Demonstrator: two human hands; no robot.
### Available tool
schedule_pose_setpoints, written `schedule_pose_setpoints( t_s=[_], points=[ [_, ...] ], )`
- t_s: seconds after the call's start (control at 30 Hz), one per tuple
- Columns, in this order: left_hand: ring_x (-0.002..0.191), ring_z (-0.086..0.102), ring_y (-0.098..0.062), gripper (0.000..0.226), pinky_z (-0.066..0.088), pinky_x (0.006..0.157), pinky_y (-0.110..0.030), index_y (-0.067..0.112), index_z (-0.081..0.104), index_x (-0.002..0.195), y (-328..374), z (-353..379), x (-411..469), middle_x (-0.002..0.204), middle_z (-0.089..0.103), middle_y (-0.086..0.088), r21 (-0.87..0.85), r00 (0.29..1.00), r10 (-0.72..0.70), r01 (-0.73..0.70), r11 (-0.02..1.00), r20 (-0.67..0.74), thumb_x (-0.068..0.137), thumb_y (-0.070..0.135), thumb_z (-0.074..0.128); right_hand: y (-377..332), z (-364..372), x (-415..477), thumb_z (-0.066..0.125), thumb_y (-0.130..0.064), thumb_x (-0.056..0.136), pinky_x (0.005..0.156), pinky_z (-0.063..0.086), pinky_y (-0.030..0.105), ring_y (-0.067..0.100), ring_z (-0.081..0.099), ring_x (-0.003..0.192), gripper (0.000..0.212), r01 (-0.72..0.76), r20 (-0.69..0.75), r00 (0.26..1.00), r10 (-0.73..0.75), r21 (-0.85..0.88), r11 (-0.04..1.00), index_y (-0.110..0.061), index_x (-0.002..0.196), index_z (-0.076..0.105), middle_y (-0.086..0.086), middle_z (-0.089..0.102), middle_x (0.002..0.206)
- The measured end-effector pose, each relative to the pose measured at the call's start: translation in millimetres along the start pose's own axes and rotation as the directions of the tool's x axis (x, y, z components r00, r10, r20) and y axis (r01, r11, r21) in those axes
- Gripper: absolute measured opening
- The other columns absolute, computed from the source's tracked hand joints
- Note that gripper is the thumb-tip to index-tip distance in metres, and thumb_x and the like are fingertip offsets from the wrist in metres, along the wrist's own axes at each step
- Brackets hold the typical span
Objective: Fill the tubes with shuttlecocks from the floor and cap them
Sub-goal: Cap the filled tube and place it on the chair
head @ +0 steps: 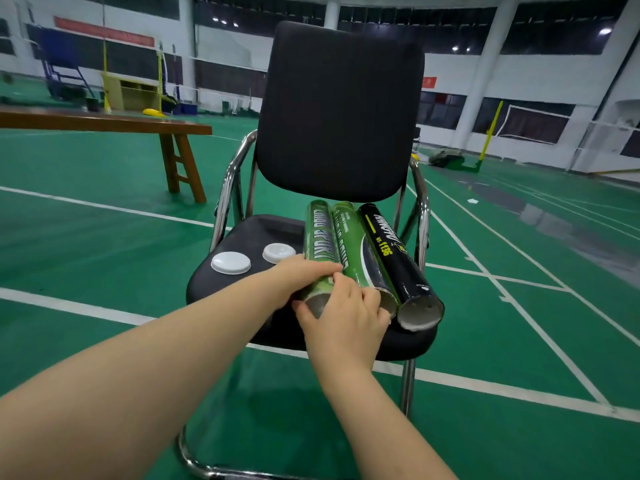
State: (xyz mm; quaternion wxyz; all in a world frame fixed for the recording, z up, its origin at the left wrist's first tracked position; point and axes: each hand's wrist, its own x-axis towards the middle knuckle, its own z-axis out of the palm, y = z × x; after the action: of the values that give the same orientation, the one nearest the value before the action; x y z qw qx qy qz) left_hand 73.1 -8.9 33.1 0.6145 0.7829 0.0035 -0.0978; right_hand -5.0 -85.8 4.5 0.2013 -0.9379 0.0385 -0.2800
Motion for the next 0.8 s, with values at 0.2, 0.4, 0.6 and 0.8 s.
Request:
schedule_pose_setpoints(
  t_s=[0.2,0.4,0.6,0.8],
  points=[
    [0.124,0.042,-0.022,0.057,0.037,0.092,-0.03,0.025,0.033,0.141,-2,6,-6,0.14,0.042,-0.004,0.199,0.982,0.165,-0.144,0.969,-0.093,0.09,0.046,0.048,4,7,2,0.078,-0.062,0.046,0.061,0.043,0.03,0.02,0.06,0.076,0.071,0.082,-0.142,0.984,-0.106,-0.164,0.983,-0.016,0.099,0.065,-0.009,0.067,0.085],
    [0.139,0.017,-0.011,0.065,0.018,0.112,-0.035,0.03,0.028,0.143,-22,5,-20,0.153,0.021,0.002,0.293,0.92,0.384,-0.348,0.891,-0.078,0.086,0.054,0.048,34,-3,3,0.065,-0.041,0.06,0.092,0.03,0.04,0.021,0.04,0.114,0.076,0.217,-0.154,0.96,-0.235,-0.123,0.968,-0.015,0.13,0.048,-0.001,0.058,0.126],
    [0.13,0.032,-0.011,0.059,0.027,0.101,-0.026,0.031,0.038,0.138,-22,6,-27,0.149,0.024,0.01,0.327,0.922,0.384,-0.351,0.877,-0.04,0.084,0.042,0.059,51,-21,16,0.059,-0.057,0.077,0.113,0.004,0.052,0.031,0.013,0.142,0.087,0.163,0.055,0.986,-0.154,-0.245,0.956,-0.022,0.146,0.019,0.008,0.026,0.152],
    [0.131,0.032,-0.016,0.056,0.028,0.098,-0.027,0.033,0.037,0.138,-18,7,-29,0.152,0.019,0.008,0.367,0.931,0.36,-0.317,0.875,-0.056,0.086,0.038,0.056,55,-23,18,0.051,-0.067,0.078,0.111,-0.007,0.053,0.028,0.013,0.142,0.075,0.236,0.196,0.963,-0.186,-0.268,0.934,-0.04,0.141,0.021,0.008,0.017,0.154]
  ],
)
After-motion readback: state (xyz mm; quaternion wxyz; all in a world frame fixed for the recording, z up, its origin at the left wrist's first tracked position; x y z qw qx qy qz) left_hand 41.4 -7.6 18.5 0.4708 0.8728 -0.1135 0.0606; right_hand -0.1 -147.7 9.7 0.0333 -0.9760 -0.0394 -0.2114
